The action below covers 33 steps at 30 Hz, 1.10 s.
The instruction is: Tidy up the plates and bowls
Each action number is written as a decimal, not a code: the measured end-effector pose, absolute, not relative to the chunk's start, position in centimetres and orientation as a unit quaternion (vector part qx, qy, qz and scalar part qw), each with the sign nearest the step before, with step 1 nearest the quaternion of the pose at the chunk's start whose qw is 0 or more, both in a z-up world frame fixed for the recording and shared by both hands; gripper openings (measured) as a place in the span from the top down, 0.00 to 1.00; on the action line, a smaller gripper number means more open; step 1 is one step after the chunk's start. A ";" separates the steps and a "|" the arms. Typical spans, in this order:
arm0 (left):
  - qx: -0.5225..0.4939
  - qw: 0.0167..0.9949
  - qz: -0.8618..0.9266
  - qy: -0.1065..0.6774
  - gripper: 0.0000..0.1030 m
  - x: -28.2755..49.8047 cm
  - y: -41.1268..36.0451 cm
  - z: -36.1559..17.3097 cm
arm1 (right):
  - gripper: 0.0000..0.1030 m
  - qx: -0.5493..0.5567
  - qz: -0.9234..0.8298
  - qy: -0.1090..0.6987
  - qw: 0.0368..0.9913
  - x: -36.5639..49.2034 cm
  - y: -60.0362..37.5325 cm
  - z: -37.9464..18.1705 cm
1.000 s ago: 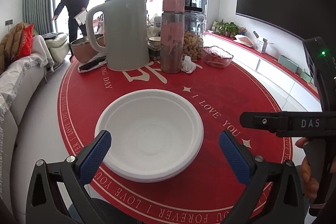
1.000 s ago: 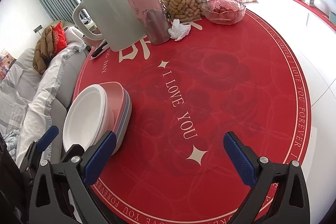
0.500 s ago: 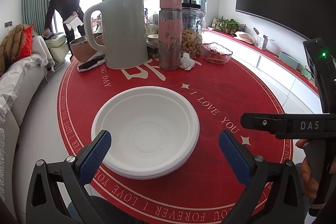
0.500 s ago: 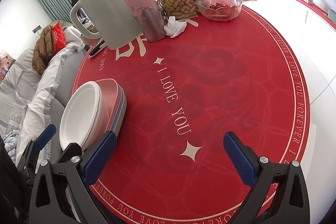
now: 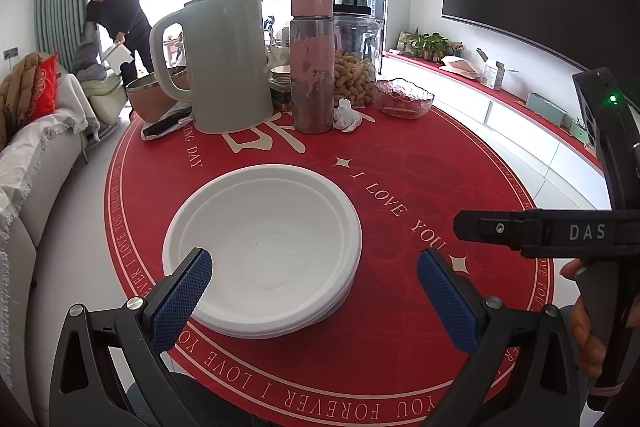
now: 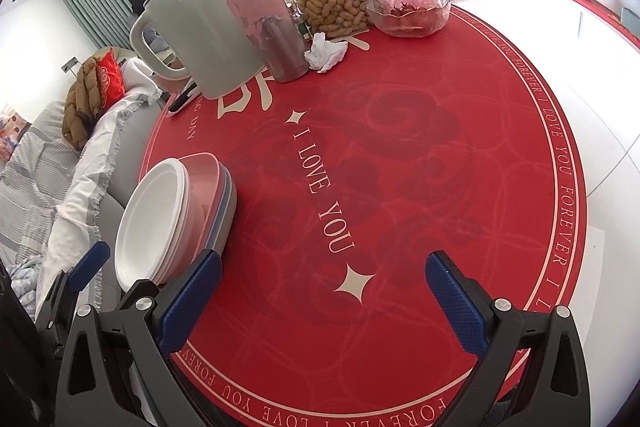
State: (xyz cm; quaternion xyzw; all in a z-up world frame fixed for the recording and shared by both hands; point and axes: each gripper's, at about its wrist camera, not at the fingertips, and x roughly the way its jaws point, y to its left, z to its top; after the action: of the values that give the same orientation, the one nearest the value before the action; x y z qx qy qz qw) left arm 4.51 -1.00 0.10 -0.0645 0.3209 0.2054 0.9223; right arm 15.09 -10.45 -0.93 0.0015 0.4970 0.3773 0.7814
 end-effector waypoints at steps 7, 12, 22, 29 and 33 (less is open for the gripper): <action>-0.067 0.920 0.208 0.326 0.00 4.6 -1.0 -0.1 | 0.00 0.000 0.380 0.498 0.779 15.0 -10.4 -1.0; -0.065 0.919 0.208 0.328 0.00 4.7 -1.2 -0.1 | 0.00 0.003 0.381 0.499 0.778 15.1 -10.5 -1.1; -0.058 0.920 0.204 0.331 0.00 5.2 -2.2 -0.1 | 0.00 0.011 0.384 0.497 0.778 15.3 -11.3 -1.0; -0.052 0.919 0.200 0.335 0.00 5.8 -3.0 -0.1 | 0.00 0.017 0.384 0.497 0.778 15.6 -11.9 -1.1; -0.048 0.918 0.200 0.338 0.00 6.1 -3.4 -0.1 | 0.00 0.021 0.384 0.496 0.778 15.8 -12.4 -1.1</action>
State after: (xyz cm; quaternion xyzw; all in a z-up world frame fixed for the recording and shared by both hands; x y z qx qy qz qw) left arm 6.08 -3.35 -0.08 -0.0478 0.3376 0.2005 0.9184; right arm 15.83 -12.36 -1.12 0.0215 0.4959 0.3841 0.7785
